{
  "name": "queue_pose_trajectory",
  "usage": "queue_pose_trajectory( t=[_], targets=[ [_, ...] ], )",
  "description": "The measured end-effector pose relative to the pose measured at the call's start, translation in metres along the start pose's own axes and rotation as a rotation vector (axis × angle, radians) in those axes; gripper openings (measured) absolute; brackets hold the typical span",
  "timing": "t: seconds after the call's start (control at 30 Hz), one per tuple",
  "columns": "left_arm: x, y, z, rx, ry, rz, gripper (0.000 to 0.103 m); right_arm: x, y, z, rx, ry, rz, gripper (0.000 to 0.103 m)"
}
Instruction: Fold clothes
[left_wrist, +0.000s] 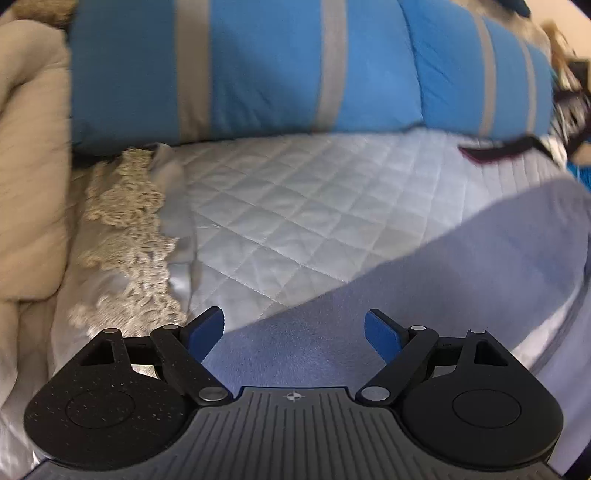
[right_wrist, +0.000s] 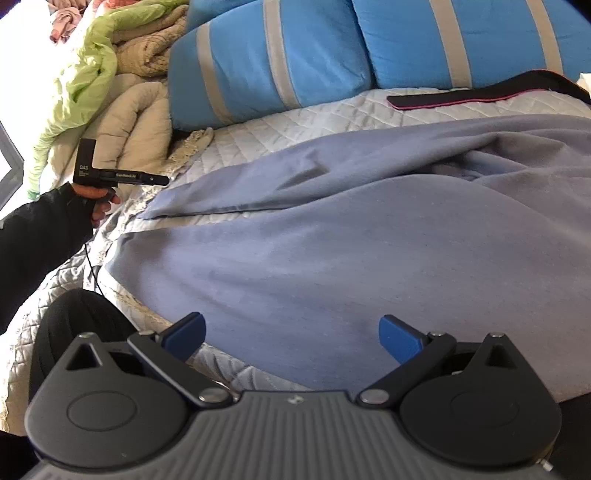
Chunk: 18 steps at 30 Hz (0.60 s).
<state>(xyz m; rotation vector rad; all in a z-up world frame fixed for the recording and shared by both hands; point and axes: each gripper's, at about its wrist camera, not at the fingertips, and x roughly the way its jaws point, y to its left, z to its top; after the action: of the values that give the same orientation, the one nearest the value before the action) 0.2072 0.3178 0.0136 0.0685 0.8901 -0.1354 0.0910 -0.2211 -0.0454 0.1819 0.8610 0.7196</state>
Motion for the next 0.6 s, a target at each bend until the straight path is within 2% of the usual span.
queue_pose_trajectory(
  t=[0.17, 0.37, 0.43, 0.47, 0.53, 0.6],
  targets=[
    [0.024, 0.011, -0.001, 0.009, 0.048, -0.049, 0.084, 0.001, -0.005, 0.0, 0.007, 0.005, -0.017, 0.103],
    [0.033, 0.026, -0.001, 0.006, 0.036, -0.076, 0.083, -0.002, -0.011, 0.008, -0.023, -0.013, -0.028, 0.103],
    [0.031, 0.027, -0.002, 0.022, 0.032, -0.08, 0.077, -0.005, -0.013, 0.011, -0.043, -0.025, -0.031, 0.103],
    [0.03, 0.026, -0.003, 0.034, 0.033, -0.076, 0.071, -0.007, -0.014, 0.013, -0.053, -0.03, -0.032, 0.103],
    [0.028, 0.027, -0.004, 0.039, 0.034, -0.069, 0.057, -0.011, -0.018, 0.019, -0.074, -0.044, -0.038, 0.103],
    [0.026, 0.029, -0.004, 0.038, 0.037, -0.065, 0.037, -0.018, -0.026, 0.031, -0.097, -0.064, -0.055, 0.103]
  ],
)
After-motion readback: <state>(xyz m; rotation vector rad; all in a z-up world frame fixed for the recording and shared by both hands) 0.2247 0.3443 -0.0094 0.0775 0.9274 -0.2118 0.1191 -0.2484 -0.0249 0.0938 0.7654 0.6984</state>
